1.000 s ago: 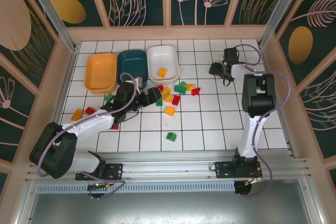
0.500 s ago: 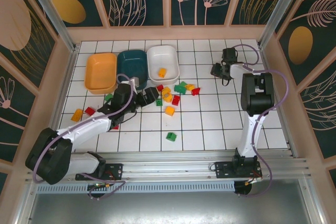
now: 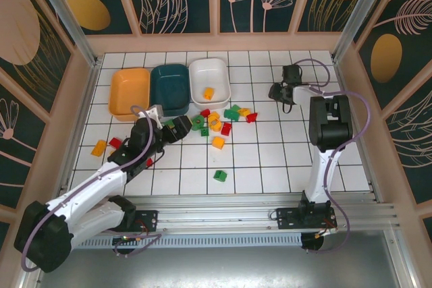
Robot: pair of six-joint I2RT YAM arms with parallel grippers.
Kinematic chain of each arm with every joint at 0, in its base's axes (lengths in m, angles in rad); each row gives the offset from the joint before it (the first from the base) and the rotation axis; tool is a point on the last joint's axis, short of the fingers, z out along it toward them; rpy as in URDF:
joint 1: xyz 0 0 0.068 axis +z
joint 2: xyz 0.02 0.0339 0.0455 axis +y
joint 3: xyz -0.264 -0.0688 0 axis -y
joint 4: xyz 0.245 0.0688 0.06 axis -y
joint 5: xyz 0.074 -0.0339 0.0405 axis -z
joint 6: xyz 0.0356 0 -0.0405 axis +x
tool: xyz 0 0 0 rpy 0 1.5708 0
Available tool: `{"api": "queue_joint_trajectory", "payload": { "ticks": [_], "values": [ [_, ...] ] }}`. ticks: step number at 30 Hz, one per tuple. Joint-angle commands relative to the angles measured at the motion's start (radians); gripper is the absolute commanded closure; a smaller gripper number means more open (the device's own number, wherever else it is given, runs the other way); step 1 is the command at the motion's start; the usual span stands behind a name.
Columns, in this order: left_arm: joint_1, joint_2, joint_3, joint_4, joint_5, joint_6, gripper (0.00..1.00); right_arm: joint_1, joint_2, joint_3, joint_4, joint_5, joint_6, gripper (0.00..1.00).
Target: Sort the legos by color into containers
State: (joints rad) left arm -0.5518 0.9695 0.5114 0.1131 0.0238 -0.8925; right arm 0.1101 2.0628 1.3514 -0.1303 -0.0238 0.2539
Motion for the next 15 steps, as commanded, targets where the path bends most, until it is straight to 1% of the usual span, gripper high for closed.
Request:
{"api": "queue_joint_trajectory", "payload": {
  "ticks": [1, 4, 7, 9, 11, 15],
  "values": [
    [0.0, -0.035, -0.009, -0.067, -0.087, 0.01, 0.05, 0.029, -0.083, -0.032, 0.04, 0.035, 0.013, 0.64],
    [0.0, -0.045, -0.004, -0.08, -0.123, 0.017, 0.04, 0.048, -0.108, -0.041, 0.038, 0.035, 0.014, 0.65],
    [0.007, -0.032, 0.013, -0.105, -0.17, 0.022, 0.03, 0.078, -0.149, -0.055, 0.039, 0.071, 0.013, 0.65],
    [0.033, -0.021, 0.029, -0.123, -0.179, 0.02, 0.03, 0.115, -0.185, -0.05, 0.028, 0.07, 0.018, 0.65],
    [0.092, -0.02, 0.03, -0.129, -0.157, 0.012, 0.03, 0.172, -0.215, -0.038, 0.017, 0.076, 0.025, 0.65],
    [0.297, -0.043, 0.009, -0.134, -0.07, -0.033, 0.04, 0.328, -0.229, 0.019, 0.018, 0.076, 0.041, 0.65]
  ]
}}
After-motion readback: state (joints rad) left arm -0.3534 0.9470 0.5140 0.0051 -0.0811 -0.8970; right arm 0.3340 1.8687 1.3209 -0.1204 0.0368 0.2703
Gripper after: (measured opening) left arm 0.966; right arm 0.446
